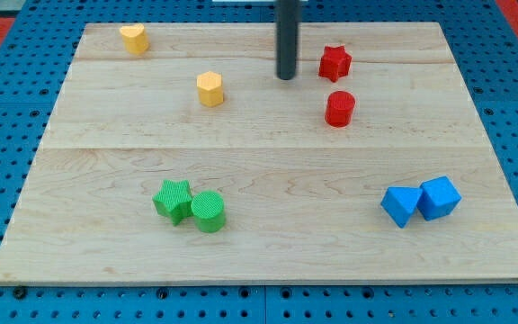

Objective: Move the yellow hexagon to left and up a bit

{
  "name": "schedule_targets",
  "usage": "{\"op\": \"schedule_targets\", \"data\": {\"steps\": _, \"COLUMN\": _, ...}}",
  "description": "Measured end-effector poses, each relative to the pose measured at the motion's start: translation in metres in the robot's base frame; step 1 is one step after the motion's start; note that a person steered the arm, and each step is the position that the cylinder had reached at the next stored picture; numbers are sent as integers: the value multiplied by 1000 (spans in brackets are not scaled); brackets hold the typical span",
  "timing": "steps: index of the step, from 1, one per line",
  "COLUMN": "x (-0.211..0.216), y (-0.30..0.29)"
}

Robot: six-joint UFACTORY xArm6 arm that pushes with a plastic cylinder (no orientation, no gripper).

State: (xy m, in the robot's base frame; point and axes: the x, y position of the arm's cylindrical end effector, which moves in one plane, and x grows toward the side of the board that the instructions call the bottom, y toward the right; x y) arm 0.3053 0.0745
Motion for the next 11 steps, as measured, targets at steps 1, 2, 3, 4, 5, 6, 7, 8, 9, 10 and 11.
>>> {"op": "schedule_targets", "data": {"steps": 1, "x": -13, "y": 81}}
{"op": "schedule_targets", "data": {"steps": 2, "x": -12, "y": 90}}
{"op": "schedule_targets", "data": {"steps": 3, "x": -8, "y": 143}}
{"op": "schedule_targets", "data": {"steps": 4, "x": -28, "y": 130}}
{"op": "schedule_targets", "data": {"steps": 5, "x": -38, "y": 1}}
{"op": "schedule_targets", "data": {"steps": 6, "x": -26, "y": 5}}
{"op": "schedule_targets", "data": {"steps": 7, "x": -10, "y": 114}}
{"op": "schedule_targets", "data": {"steps": 8, "x": -59, "y": 155}}
{"op": "schedule_targets", "data": {"steps": 9, "x": -63, "y": 42}}
{"op": "schedule_targets", "data": {"steps": 10, "x": -63, "y": -45}}
{"op": "schedule_targets", "data": {"steps": 11, "x": -64, "y": -25}}
